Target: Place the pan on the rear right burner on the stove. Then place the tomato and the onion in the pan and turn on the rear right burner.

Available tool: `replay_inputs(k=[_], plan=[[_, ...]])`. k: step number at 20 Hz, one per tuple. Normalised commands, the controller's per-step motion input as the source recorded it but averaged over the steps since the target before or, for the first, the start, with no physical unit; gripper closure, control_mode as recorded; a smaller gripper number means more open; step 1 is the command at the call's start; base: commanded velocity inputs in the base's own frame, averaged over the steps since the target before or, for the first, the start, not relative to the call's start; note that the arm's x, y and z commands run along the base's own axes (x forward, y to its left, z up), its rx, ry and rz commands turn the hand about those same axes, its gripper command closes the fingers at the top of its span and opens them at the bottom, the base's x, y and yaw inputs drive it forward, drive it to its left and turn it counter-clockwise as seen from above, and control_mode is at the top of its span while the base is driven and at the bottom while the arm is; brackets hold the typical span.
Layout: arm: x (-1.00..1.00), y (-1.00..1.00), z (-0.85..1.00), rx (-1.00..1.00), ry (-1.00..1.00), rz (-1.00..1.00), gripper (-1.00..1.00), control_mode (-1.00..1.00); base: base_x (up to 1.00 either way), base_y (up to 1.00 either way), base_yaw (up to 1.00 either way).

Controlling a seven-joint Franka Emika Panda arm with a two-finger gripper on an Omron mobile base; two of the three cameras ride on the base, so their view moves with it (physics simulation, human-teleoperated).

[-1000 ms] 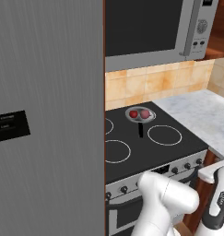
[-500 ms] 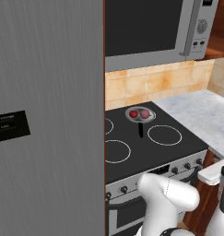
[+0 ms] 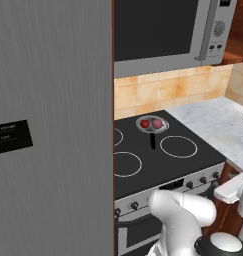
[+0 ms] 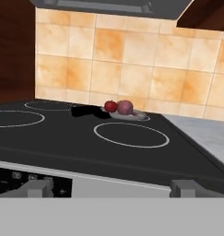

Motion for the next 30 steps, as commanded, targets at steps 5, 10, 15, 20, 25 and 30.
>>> replay_inputs(k=[5, 10, 15, 20, 25, 30], plan=[[0.17, 0.00, -0.19, 0.00, 0.00, 0.00, -1.00, -1.00, 0.00, 0.00, 0.00], [0.24, 0.00, -0.18, 0.00, 0.00, 0.00, -1.00, -1.00, 0.00, 0.00, 0.00], [0.27, 0.00, -0.21, 0.00, 0.00, 0.00, -1.00, -1.00, 0.00, 0.00, 0.00], [0.19, 0.00, -0.25, 0.00, 0.00, 0.00, -1.00, -1.00, 0.00, 0.00, 0.00], [0.12, -0.02, -0.24, 0.00, 0.00, 0.00, -1.00, -1.00, 0.00, 0.00, 0.00], [0.14, -0.08, -0.16, 0.00, 0.00, 0.00, -1.00, -1.00, 0.00, 0.00, 0.00]])
